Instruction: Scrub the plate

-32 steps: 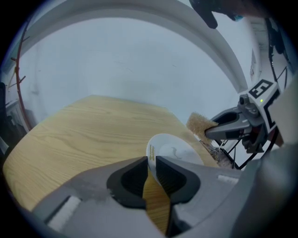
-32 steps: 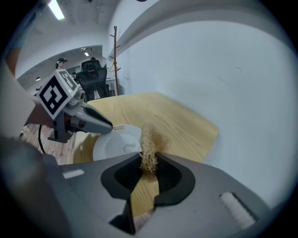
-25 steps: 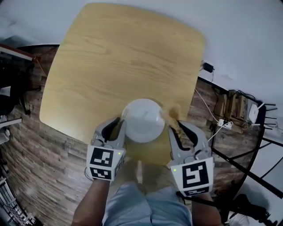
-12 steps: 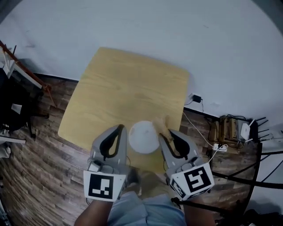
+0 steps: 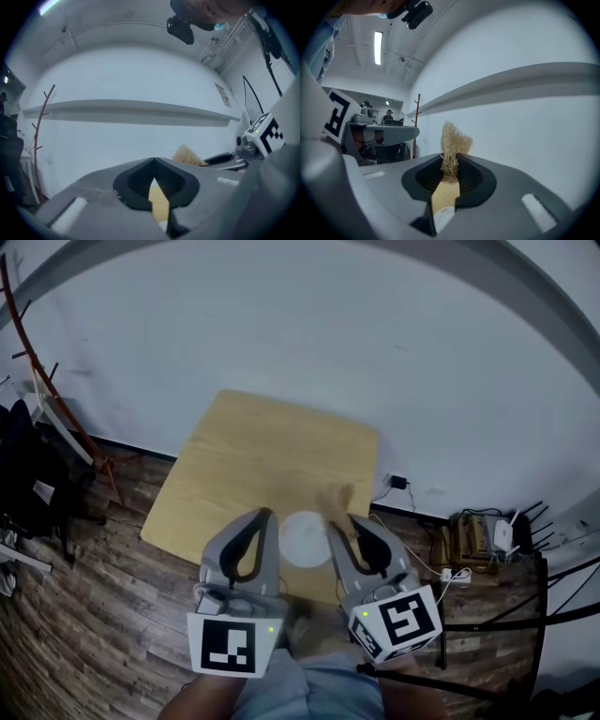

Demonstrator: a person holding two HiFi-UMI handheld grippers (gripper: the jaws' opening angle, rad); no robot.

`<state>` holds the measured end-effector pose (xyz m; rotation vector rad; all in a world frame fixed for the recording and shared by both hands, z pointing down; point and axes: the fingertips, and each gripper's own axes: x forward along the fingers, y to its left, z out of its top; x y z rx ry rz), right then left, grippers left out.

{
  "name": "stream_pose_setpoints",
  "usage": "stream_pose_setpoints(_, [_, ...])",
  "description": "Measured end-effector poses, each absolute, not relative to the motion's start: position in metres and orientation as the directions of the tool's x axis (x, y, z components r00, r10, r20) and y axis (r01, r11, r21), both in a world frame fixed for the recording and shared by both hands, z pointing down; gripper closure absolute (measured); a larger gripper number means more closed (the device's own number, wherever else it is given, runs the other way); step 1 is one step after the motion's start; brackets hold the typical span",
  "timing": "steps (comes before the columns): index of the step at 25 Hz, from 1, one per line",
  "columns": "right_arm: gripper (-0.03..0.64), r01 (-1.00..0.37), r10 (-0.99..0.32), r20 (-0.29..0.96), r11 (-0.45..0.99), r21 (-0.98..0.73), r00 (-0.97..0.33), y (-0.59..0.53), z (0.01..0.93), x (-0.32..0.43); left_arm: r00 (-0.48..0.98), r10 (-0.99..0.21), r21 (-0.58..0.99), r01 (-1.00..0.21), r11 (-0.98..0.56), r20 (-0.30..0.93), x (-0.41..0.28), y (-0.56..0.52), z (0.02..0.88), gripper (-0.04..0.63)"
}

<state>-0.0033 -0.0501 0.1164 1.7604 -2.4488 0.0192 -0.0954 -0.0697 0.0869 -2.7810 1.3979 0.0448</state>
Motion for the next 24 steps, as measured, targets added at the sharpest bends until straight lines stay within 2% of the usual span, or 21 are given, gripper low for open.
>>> stream_pose_setpoints(8, [0.545,-0.946,-0.95,0.081,0.31,0.098,-0.303,-0.025,0.108,-0.012,0.595,-0.801,0.002,-0.803,-0.596,-0.068,-0.101,-0.044,0.077,0.574])
stream_pose_setpoints(24, [0.543,-0.944,-0.949,0.058,0.315,0.101,-0.31,-0.039,0.101,0.001,0.602,-0.797,-0.026,-0.798,-0.602,-0.051,-0.083,-0.055,0.074,0.574])
